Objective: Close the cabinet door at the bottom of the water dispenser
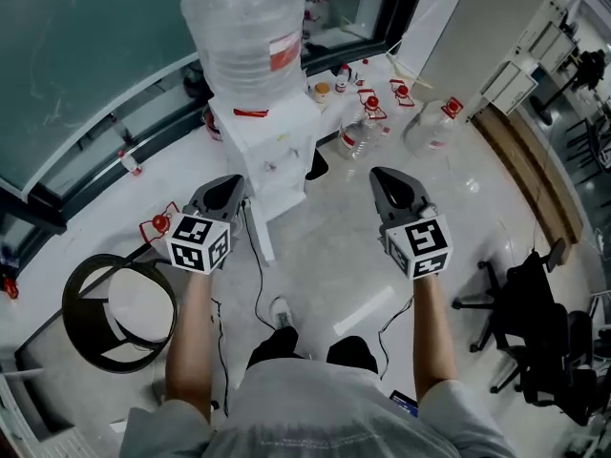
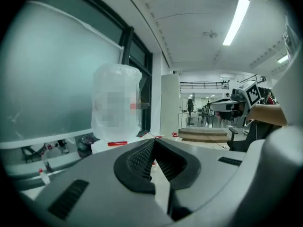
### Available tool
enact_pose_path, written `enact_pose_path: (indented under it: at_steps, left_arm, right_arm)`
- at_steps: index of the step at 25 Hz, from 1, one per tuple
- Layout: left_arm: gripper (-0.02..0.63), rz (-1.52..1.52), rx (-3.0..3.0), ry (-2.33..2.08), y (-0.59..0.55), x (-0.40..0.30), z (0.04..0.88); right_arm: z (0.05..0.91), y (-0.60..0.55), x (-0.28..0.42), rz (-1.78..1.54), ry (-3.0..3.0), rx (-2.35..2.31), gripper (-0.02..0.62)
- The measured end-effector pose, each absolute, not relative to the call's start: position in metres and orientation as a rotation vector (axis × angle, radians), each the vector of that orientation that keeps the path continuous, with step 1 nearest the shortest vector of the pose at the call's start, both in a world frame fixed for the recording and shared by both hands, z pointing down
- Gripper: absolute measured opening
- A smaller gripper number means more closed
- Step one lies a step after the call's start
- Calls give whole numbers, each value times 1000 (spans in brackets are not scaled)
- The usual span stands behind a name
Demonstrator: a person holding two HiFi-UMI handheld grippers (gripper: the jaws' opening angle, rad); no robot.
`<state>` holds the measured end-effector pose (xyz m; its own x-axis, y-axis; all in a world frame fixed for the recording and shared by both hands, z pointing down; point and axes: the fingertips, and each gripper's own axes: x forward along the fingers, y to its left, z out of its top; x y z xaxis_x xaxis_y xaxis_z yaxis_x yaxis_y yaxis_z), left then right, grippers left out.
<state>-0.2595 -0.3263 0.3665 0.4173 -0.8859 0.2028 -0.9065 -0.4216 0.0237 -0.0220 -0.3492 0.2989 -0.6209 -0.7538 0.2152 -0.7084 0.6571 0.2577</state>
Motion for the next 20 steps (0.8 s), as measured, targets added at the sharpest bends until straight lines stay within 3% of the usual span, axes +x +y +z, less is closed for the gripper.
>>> enact_pose_path:
  at_steps: [12, 15, 20]
  left_arm:
    - [26, 294, 2206, -1631, -351, -256, 547]
    - [100, 297, 2077, -1641, -346, -254, 603]
    - [161, 327, 1909, -1638, -338, -249, 715]
  right_arm:
    - [480, -427, -21, 50, -2585, 870, 28]
    - [532, -440, -15, 129, -2562, 759, 28]
    - [609, -463, -20, 144, -2565, 679, 29]
